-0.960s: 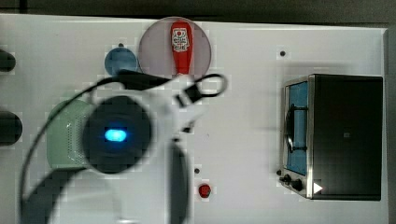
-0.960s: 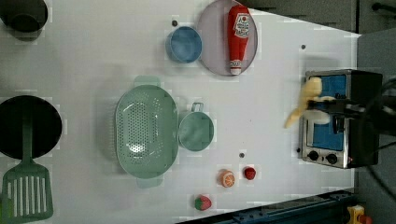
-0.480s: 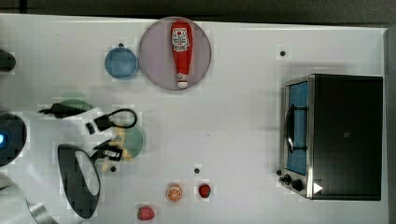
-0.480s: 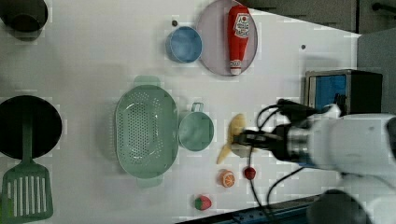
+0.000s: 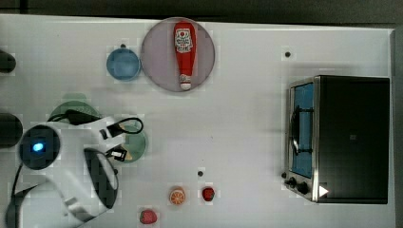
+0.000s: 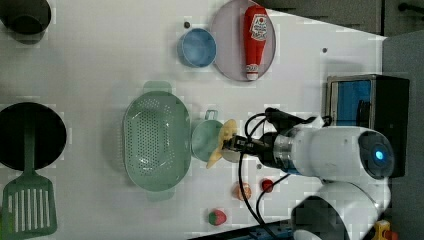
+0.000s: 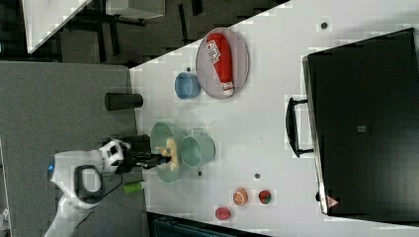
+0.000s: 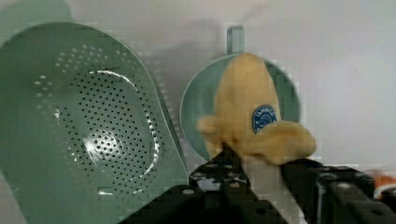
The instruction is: Pick Banana and place it in mug.
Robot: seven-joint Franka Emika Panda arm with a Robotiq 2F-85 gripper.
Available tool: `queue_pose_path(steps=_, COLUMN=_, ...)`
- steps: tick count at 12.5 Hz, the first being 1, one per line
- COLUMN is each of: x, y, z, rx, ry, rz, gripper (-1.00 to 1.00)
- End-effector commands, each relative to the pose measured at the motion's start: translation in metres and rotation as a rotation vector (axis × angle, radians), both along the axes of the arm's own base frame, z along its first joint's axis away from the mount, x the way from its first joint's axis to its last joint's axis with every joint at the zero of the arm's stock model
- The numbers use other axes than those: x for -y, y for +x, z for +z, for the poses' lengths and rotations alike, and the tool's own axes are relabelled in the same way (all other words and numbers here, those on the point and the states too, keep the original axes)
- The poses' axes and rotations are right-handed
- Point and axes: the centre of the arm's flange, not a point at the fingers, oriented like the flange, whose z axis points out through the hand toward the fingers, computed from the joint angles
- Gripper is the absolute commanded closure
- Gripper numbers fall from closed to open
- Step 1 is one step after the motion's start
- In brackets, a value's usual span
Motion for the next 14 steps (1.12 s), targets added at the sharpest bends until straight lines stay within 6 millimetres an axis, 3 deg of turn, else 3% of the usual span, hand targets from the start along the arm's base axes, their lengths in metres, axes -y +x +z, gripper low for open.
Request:
queue_pose_path(steps=1, x=0.018, y=0.019, z=-0.005, rx=0.027, ry=0.028, rz=-0.113, gripper=0.29)
queue_pose_path(steps=2, x=0.018, y=0.016, z=-0.012, rx=0.022, ry=0.028, rz=-0.111, gripper=-0.01)
queue_pose_path(steps=5, x=0.017, y=0.019, z=-0.007, rx=0.058, ry=0.046, rz=-0.113, gripper=-0.68)
queue_pose_path(steps=6, x=0.017, y=0.02, z=-0.005, rx=0.064, ry=0.048, rz=-0.115, gripper=-1.0)
queue_pose_path(steps=9, x=0.025, y=0.036, z=0.02, rx=0.122, ry=0.067, rz=-0.154, gripper=-1.0)
queue_pose_path(steps=12, x=0.065, y=0.063, z=0.087, rx=0.192, ry=0.063, rz=-0.248, gripper=-1.0)
queue_pose_path(steps=14, x=0.106, y=0.074, z=0.143, rx=0.189, ry=0.039, rz=-0.321, gripper=-1.0)
